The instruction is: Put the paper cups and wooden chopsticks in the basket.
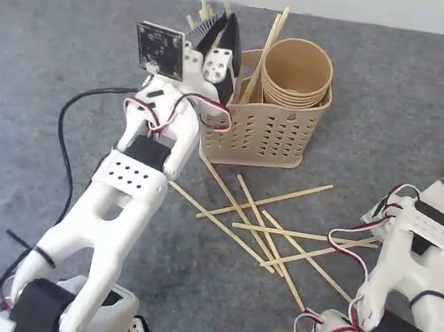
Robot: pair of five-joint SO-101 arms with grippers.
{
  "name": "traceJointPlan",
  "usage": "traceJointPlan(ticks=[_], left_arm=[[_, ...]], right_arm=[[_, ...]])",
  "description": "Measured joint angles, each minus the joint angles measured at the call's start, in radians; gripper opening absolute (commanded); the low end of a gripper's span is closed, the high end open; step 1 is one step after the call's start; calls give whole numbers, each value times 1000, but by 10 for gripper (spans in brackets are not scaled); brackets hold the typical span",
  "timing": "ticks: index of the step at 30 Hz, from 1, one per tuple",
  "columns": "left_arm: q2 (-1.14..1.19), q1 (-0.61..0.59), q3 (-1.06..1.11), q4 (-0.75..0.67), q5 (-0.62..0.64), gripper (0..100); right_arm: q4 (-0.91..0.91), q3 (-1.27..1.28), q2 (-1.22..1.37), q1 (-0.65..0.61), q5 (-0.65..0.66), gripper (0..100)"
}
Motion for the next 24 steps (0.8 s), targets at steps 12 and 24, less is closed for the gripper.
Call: traceJointPlan(ticks=[12, 24], left_arm=[[6, 0, 121, 0, -94, 206], [-20, -66, 144, 5, -101, 215]], right_arm=[[-41, 0, 37, 3, -37, 125], [83, -311, 364, 21, -44, 36]])
